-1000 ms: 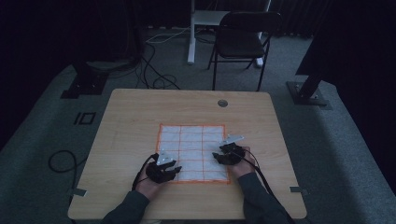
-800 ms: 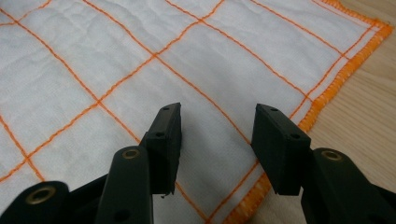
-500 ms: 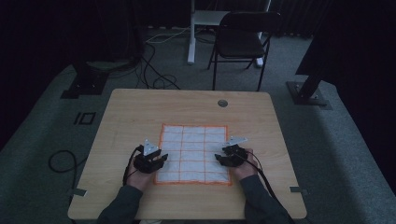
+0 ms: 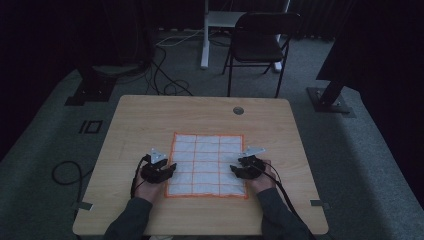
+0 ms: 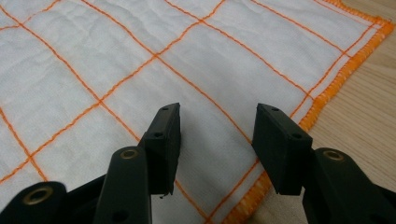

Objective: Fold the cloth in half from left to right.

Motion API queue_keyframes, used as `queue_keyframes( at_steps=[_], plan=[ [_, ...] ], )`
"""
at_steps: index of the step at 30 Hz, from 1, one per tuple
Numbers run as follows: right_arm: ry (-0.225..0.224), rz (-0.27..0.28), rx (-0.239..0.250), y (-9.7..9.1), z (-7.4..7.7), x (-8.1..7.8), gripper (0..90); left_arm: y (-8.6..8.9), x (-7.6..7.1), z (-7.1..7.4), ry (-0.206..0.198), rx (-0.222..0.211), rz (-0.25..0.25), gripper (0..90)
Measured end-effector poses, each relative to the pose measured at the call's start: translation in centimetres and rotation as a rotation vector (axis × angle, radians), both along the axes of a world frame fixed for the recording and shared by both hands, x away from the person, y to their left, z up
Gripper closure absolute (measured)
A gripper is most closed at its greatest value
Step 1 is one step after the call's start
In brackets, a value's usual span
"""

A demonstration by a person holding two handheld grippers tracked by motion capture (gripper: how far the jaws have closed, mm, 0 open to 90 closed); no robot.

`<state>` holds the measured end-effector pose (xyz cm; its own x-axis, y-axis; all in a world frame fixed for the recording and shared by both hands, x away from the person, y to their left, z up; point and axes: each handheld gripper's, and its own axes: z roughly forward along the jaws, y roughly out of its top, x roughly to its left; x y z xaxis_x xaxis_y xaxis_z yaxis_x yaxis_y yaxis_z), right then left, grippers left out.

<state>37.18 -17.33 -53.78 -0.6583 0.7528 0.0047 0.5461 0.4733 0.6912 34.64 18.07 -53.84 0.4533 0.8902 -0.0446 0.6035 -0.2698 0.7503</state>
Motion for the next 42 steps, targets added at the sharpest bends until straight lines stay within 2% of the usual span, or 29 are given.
queue_keyframes(
  at_steps=[5, 12, 17, 21, 24, 27, 33, 37, 42],
  plan=[
    [-0.003, 0.000, 0.005, 0.0, -0.1, 0.0, 51.4, 0.1, 0.6, -0.5, 0.007, 0.006, 0.039, 51.1],
    [-0.006, -0.001, 0.003, 0.0, -0.1, -0.1, 51.1, -0.2, 0.9, -0.5, 0.005, 0.015, 0.046, 50.6],
    [-0.008, -0.006, 0.001, 0.1, -0.1, -0.2, 50.9, -0.9, 1.0, -0.5, 0.004, 0.020, 0.024, 50.7],
    [-0.008, -0.007, 0.001, 0.1, -0.1, -0.2, 50.8, -1.4, 1.1, -0.5, 0.002, 0.026, 0.023, 61.4],
    [-0.014, -0.008, -0.004, 0.2, -0.1, -0.2, 50.8, -1.8, 1.1, -0.4, 0.015, 0.017, 0.018, 77.4],
    [-0.021, -0.007, -0.014, 0.3, 0.0, -0.4, 50.3, -1.7, 1.1, -0.3, 0.029, 0.001, 0.017, 84.1],
    [-0.026, 0.010, -0.004, 0.4, 0.2, -0.8, 48.7, -1.0, 0.8, -0.2, 0.030, 0.027, 0.013, 85.4],
    [-0.037, 0.012, 0.008, 0.2, 0.5, -1.0, 48.2, 0.0, 0.4, -0.2, 0.023, 0.022, 0.029, 85.2],
    [-0.029, 0.015, 0.010, 0.2, 0.5, -1.2, 47.9, 1.1, 0.1, -0.1, 0.036, 0.017, 0.050, 84.3]
  ],
)
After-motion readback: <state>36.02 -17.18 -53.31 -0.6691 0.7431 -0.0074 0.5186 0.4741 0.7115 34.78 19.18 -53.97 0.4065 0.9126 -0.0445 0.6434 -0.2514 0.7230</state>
